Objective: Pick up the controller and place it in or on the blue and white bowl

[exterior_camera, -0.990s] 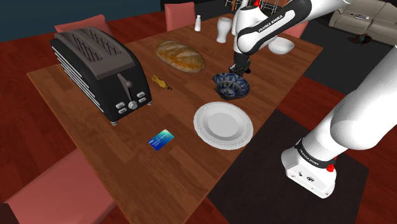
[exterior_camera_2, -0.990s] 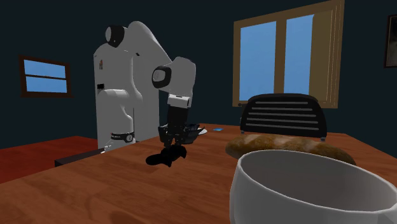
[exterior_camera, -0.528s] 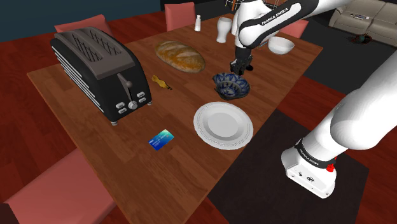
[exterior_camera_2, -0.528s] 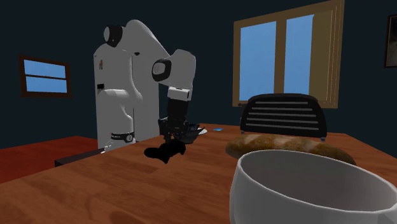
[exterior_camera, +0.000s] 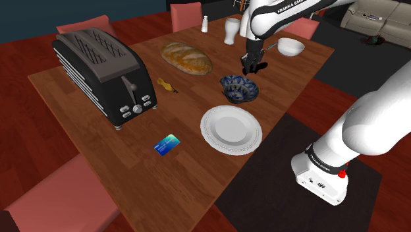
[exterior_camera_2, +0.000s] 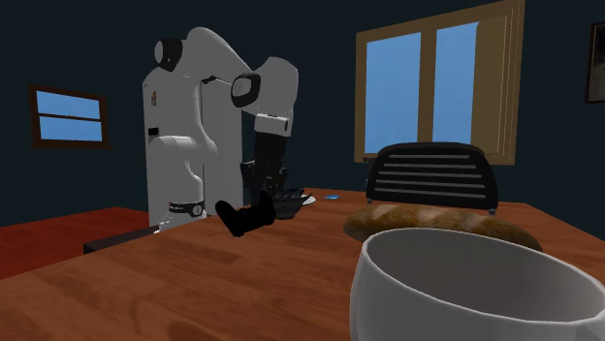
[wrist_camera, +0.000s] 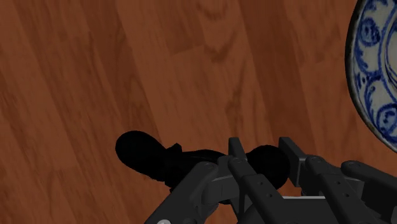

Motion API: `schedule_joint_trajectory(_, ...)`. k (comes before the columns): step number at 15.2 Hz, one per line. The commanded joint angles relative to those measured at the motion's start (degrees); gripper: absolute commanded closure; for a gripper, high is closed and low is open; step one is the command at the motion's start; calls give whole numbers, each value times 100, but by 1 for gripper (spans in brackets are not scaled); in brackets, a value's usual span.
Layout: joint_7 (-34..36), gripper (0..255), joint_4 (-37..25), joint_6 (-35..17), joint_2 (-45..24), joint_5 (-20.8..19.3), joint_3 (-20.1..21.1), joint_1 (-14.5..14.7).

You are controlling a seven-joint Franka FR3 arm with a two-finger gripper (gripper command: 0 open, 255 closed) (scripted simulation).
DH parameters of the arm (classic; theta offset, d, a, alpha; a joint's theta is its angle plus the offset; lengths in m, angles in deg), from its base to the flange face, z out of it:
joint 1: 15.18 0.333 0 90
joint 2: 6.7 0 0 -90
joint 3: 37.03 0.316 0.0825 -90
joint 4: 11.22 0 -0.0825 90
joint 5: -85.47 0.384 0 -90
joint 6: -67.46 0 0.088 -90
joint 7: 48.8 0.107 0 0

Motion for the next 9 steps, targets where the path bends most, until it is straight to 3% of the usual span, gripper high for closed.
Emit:
schedule_joint_trajectory(1, -22, 255, -95, 169, 74, 5, 4, 3)
schedule_joint_trajectory(9, -88, 255, -434, 785, 356, 18, 28, 19)
